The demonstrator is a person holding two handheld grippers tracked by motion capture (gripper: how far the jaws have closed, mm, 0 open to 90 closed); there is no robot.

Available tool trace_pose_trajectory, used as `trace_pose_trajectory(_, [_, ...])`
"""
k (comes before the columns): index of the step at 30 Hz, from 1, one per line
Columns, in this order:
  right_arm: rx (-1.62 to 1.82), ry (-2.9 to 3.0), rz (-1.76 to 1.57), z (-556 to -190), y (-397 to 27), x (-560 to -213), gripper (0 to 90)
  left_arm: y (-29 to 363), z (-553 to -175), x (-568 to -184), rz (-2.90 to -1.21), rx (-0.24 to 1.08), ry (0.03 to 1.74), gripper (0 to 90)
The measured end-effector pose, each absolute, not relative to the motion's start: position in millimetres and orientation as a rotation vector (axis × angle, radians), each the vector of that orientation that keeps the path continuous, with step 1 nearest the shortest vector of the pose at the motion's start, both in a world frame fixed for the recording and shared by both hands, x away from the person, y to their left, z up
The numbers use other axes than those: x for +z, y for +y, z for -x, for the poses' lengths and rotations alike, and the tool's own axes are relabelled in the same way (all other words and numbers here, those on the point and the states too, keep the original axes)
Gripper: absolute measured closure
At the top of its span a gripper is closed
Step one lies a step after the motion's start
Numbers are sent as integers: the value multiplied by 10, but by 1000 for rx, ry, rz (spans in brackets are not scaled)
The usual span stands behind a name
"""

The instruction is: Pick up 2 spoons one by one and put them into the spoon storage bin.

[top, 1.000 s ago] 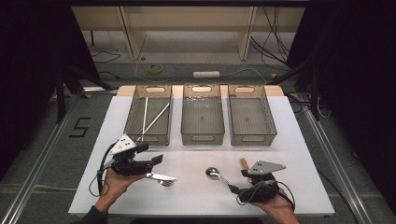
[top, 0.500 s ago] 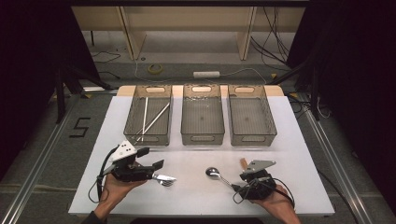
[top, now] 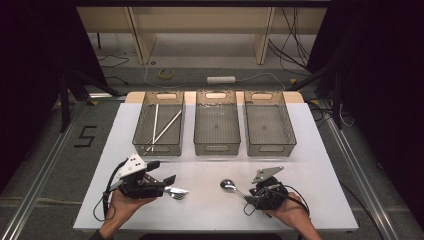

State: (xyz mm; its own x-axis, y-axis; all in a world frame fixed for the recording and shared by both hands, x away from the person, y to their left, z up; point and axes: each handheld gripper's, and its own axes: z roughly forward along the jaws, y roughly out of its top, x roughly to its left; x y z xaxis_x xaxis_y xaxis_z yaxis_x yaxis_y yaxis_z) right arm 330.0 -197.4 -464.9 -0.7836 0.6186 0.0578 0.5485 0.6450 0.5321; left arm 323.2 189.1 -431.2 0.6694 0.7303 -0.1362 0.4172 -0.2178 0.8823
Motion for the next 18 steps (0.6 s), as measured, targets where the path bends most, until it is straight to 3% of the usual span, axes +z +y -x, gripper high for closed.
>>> trace_pose_trajectory(18, [689, 2795, -895, -3348, -1800, -4681, 836, 1886, -3205, -4315, -1851, 378, 902, 200])
